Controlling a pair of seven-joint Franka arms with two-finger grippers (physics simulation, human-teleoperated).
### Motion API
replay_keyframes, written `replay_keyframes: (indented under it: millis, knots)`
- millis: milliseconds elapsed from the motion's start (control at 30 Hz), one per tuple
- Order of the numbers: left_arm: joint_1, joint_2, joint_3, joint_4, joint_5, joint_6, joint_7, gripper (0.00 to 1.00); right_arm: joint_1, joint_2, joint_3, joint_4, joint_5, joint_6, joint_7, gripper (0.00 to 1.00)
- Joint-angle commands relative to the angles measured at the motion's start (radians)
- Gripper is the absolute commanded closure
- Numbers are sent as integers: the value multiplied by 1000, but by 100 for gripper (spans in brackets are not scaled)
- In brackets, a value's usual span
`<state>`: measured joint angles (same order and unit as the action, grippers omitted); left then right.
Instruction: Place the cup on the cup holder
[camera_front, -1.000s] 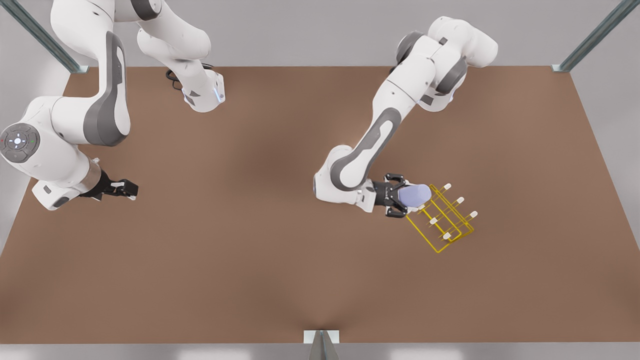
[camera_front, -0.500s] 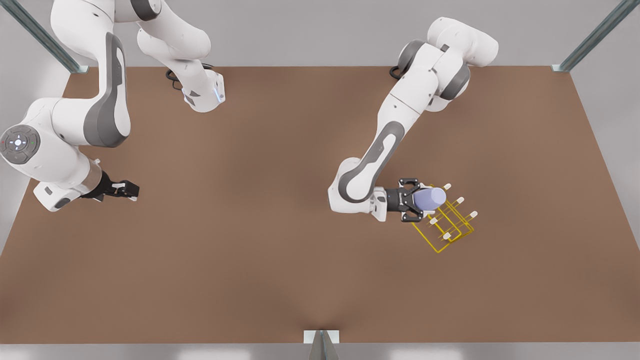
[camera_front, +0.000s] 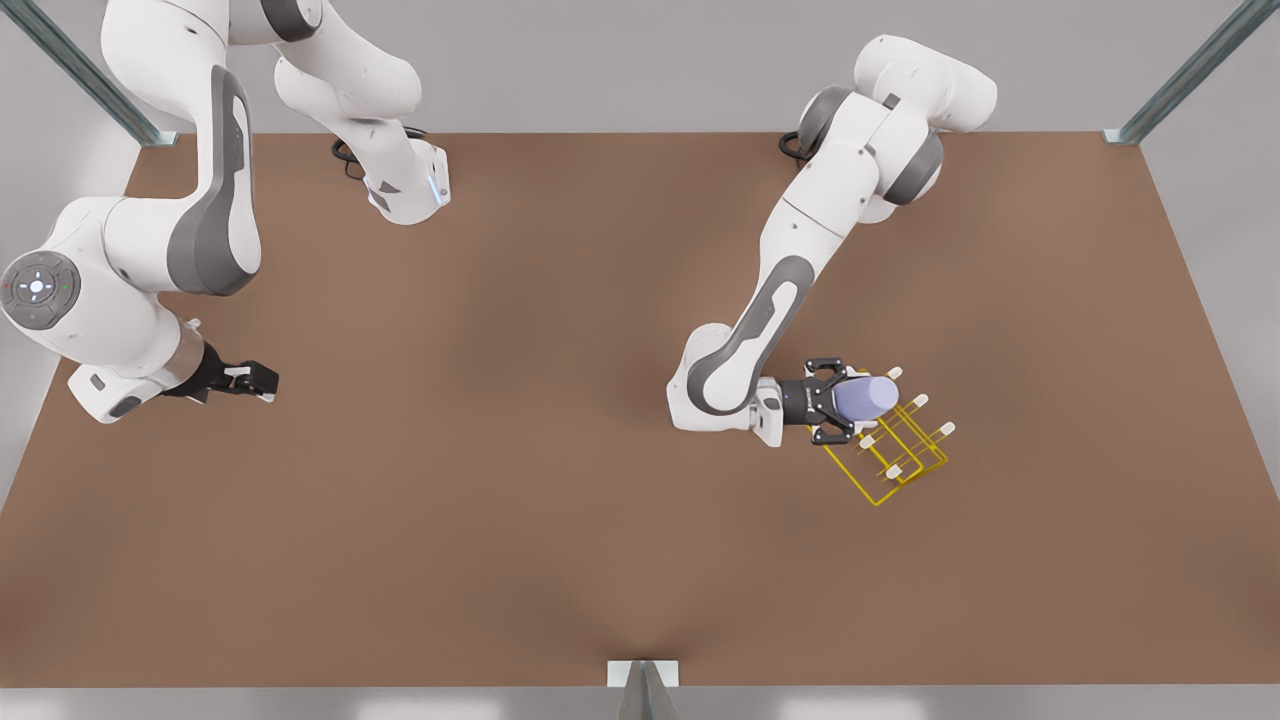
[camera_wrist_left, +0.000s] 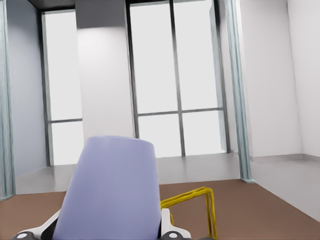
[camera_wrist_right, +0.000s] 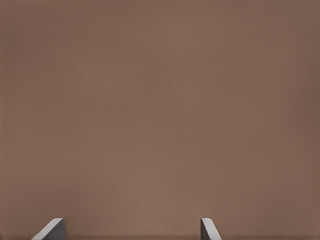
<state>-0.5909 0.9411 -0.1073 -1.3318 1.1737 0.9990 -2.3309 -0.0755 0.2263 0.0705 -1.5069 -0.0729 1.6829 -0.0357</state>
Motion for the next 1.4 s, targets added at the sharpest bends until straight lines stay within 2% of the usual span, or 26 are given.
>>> replay_keyframes:
  millis: [0, 333, 367, 600, 667, 800, 833, 900, 933, 1000, 1067, 1100, 1133, 1167, 1233, 1300, 1333, 1367]
  knots:
    - [-1, -1, 0, 0, -3, 1, -27, 25, 0, -1, 0, 0, 1, 0, -1, 0]
    - [-1, 30, 0, 0, -25, 55, -87, 24, -1, 1, 0, -1, 1, 0, -1, 0]
    - [-1, 30, 1, 0, -28, 56, -87, 1, -1, 1, 0, -1, 1, 4, -1, 0]
    - [-3, 25, -3, 0, -32, 53, -85, 0, -1, -1, 0, -9, 2, 14, -1, 0]
    - [-7, -25, -77, 2, -75, 23, -62, 0, -3, -1, 0, -9, 2, 12, -1, 0]
    - [-15, -263, -416, 48, -299, -118, 15, 0, -1, -1, 0, -9, 2, 12, 0, 0]
    - [-12, -289, -460, 129, -345, -123, 16, 0, 0, -1, 0, -9, 2, 12, -1, 0]
    - [36, -350, -473, 331, -450, -79, 321, 0, 0, -1, 0, -9, 2, 12, 0, 0]
    - [115, -354, -483, 367, -519, 19, 427, 0, 2, -1, 0, -9, 2, 12, 0, 0]
    - [319, -415, -514, 370, -684, 27, 847, 0, 2, -1, 0, -9, 2, 11, 0, 0]
    - [486, -441, -517, 364, -738, 24, 1263, 0, 2, -1, 0, -9, 2, 11, 0, 0]
    - [549, -446, -514, 359, -729, 24, 1421, 0, 2, -1, 0, -9, 2, 12, 0, 0]
    - [537, -439, -439, 355, -704, 56, 1531, 0, 0, -1, 0, -9, 4, 12, 0, 0]
    - [479, -472, -135, 359, -830, 101, 1922, 0, 2, -1, 0, -9, 4, 12, 0, 0]
    - [623, -545, -19, 273, -1075, 92, 2636, 0, 2, -1, 0, -9, 4, 12, 0, 0]
    - [606, -504, -35, 280, -1111, 271, 2535, 0, 2, -1, 0, -9, 4, 12, 0, 0]
    - [600, -513, -37, 237, -1114, 309, 2288, 0, 3, 1, 0, -9, 4, 12, 0, 0]
    - [612, -715, -35, -79, -1111, 446, 2233, 0, 3, 1, 0, -9, 4, 12, 0, 0]
